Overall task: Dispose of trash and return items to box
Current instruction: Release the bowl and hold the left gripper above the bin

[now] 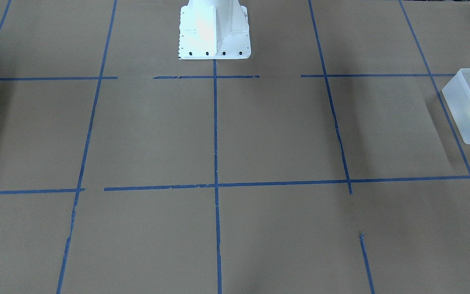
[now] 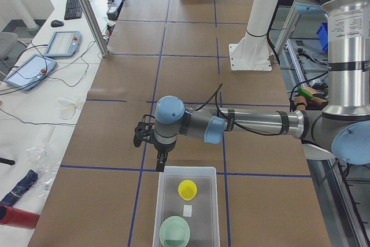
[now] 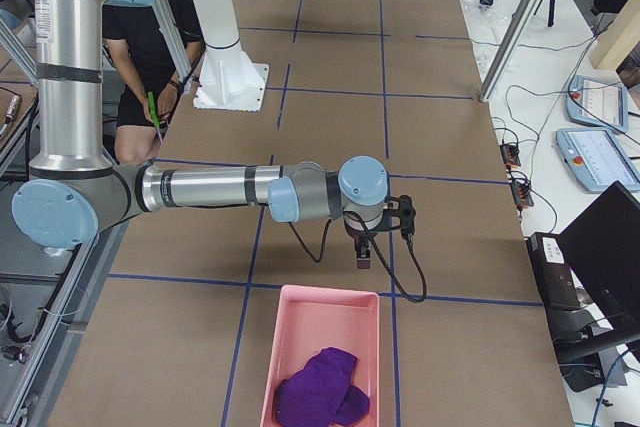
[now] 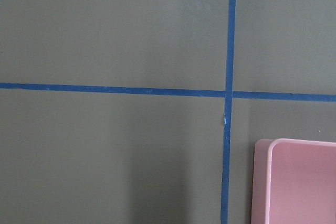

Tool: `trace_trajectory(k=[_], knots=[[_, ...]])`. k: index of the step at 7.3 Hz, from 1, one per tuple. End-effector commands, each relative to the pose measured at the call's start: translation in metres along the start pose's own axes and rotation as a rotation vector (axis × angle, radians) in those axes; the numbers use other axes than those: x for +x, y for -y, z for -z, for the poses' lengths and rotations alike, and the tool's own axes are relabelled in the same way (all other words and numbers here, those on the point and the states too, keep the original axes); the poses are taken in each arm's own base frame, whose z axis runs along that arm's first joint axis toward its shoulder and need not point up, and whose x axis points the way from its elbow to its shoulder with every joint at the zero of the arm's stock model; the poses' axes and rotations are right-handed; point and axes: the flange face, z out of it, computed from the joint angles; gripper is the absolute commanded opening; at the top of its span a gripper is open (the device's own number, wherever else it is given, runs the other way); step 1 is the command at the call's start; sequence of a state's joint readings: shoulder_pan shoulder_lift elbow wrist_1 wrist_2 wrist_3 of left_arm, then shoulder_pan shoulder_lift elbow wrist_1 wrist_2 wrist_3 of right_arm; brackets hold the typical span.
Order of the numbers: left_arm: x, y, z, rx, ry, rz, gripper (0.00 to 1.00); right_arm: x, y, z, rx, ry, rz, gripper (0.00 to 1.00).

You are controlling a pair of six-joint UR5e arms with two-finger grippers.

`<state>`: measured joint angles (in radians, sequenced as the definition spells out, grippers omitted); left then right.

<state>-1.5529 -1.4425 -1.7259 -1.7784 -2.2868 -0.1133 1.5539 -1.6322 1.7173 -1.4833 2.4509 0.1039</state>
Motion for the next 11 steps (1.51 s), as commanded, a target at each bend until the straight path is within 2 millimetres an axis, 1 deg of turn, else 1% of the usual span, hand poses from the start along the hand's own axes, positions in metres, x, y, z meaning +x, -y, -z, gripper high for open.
trace_trajectory(k=[1, 2, 4, 6, 7, 9, 11], knots=[[-0.008, -0.005, -0.006, -0.017, 0.002, 0.015, 1.0, 0.0, 0.001, 0.0, 0.001, -0.001, 0.002, 1.0], [-0.01, -0.008, -0.006, -0.025, 0.003, 0.011, 1.0, -0.001, 0.001, 0.0, 0.001, -0.001, 0.002, 1.0], [-0.015, -0.01, -0.008, -0.143, 0.003, -0.035, 1.0, -0.002, 0.001, 0.001, 0.002, 0.002, 0.003, 1.0], [-0.019, -0.01, -0.004, -0.147, 0.002, -0.028, 1.0, -0.002, 0.001, 0.001, 0.001, 0.002, 0.001, 1.0], [-0.023, -0.01, 0.002, -0.13, -0.036, -0.007, 1.0, -0.001, -0.001, 0.001, 0.0, 0.002, 0.0, 1.0], [-0.023, -0.009, 0.01, -0.106, -0.09, 0.008, 1.0, -0.001, -0.001, 0.001, 0.0, 0.002, 0.0, 1.0], [-0.021, 0.001, 0.019, -0.082, -0.09, 0.0, 1.0, 0.0, -0.001, 0.0, -0.002, 0.002, -0.002, 1.0]])
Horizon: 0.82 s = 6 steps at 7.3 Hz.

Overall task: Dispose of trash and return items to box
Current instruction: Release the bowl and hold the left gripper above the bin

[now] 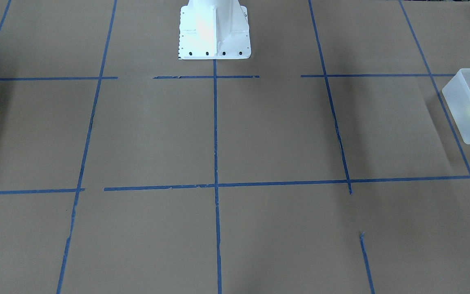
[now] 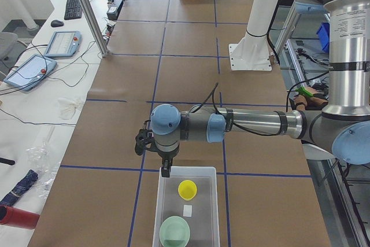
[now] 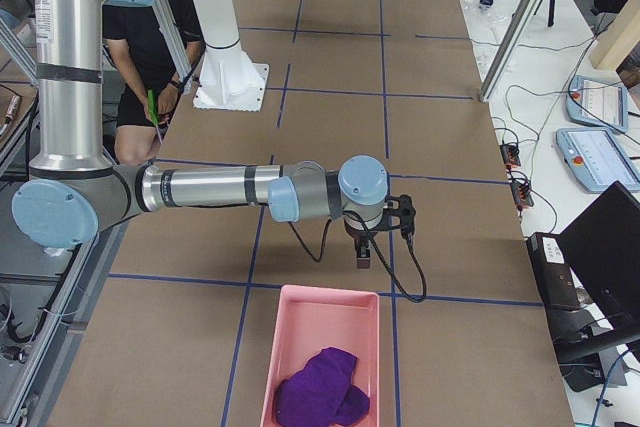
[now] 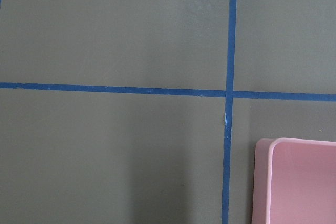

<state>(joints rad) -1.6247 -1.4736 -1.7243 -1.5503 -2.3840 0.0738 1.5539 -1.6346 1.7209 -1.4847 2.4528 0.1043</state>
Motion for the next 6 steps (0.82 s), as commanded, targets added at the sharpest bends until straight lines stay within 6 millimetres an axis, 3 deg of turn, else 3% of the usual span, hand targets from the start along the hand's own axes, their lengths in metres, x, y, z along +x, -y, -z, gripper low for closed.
trace_trajectory(k=[1, 6], knots=[[-0.0044, 0.0045, 0.0186, 0.042, 0.0, 0.009, 1.0, 0.0013, -0.0005, -0.001, -0.002, 0.0, -0.004, 1.0], [-0.0082, 0.0063, 0.0155, 0.036, 0.0, 0.028, 1.0, 0.0037, -0.0007, -0.0025, -0.005, -0.007, -0.005, 1.0]])
